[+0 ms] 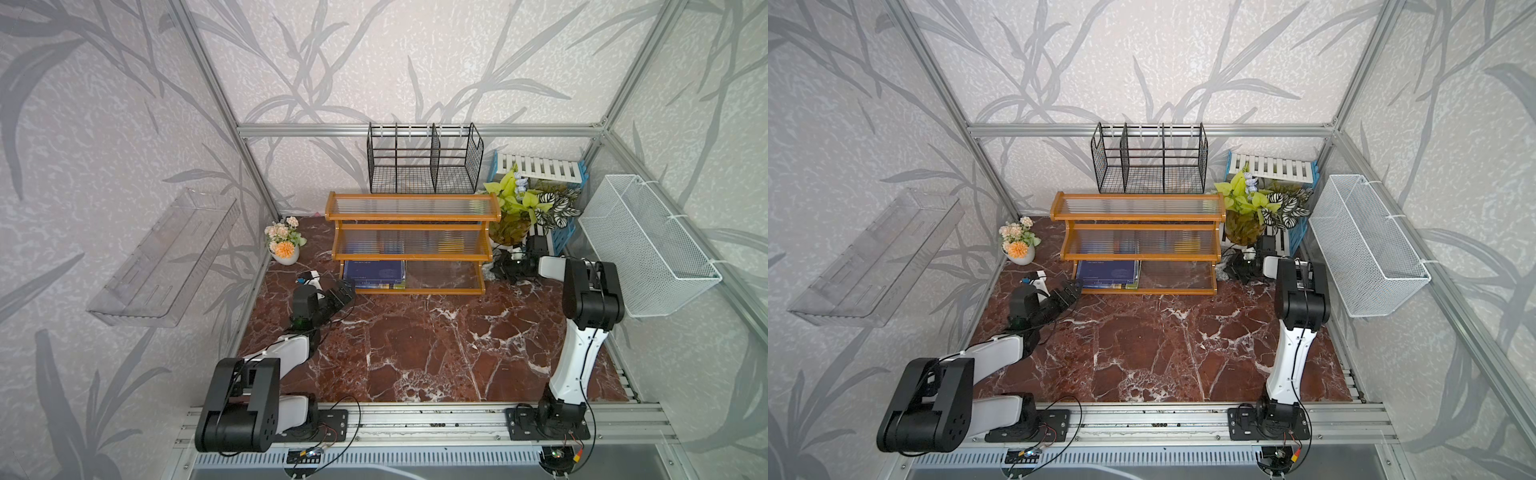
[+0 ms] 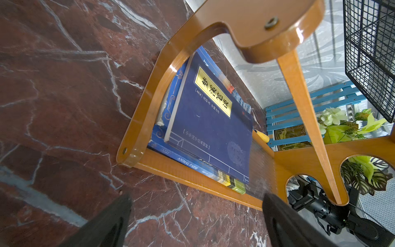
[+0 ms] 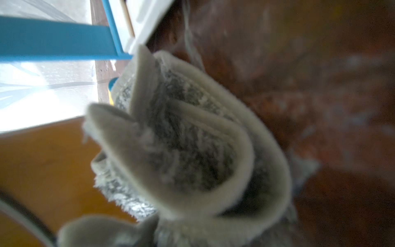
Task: Wipe the bookshelf clean with a cloth
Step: Wipe the dust from the shelf.
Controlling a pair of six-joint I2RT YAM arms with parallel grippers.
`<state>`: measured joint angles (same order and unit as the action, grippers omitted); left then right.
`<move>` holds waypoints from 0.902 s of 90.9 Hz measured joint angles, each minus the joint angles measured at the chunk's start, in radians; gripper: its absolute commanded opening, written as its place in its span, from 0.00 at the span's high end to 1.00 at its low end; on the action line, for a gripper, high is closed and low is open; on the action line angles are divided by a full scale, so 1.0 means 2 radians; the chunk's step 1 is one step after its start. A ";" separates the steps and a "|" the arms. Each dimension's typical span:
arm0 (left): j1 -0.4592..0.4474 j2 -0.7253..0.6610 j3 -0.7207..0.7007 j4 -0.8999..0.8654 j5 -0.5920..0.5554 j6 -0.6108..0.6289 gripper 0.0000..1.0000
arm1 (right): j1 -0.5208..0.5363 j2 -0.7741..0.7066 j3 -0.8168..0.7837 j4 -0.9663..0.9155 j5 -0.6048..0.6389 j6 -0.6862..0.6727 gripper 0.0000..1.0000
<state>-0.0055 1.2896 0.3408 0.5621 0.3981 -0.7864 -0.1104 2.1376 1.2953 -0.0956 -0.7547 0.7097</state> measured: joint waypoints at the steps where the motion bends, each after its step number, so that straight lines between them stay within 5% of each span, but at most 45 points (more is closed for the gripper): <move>1: 0.000 0.001 0.000 0.000 0.000 0.000 0.00 | 0.000 0.002 0.002 0.000 -0.001 0.000 1.00; 35: -0.010 0.004 0.002 -0.001 -0.004 0.000 0.00 | 0.001 0.015 0.002 0.047 -0.011 0.007 1.00; 82: -0.020 -0.025 0.002 -0.009 -0.007 0.000 0.00 | -0.002 -0.117 -0.043 0.082 -0.022 0.032 1.00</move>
<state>-0.0460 1.2388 0.3454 0.5449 0.3832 -0.7868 -0.1135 1.9041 1.2083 0.0681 -0.7982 0.7738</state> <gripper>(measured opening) 0.998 0.085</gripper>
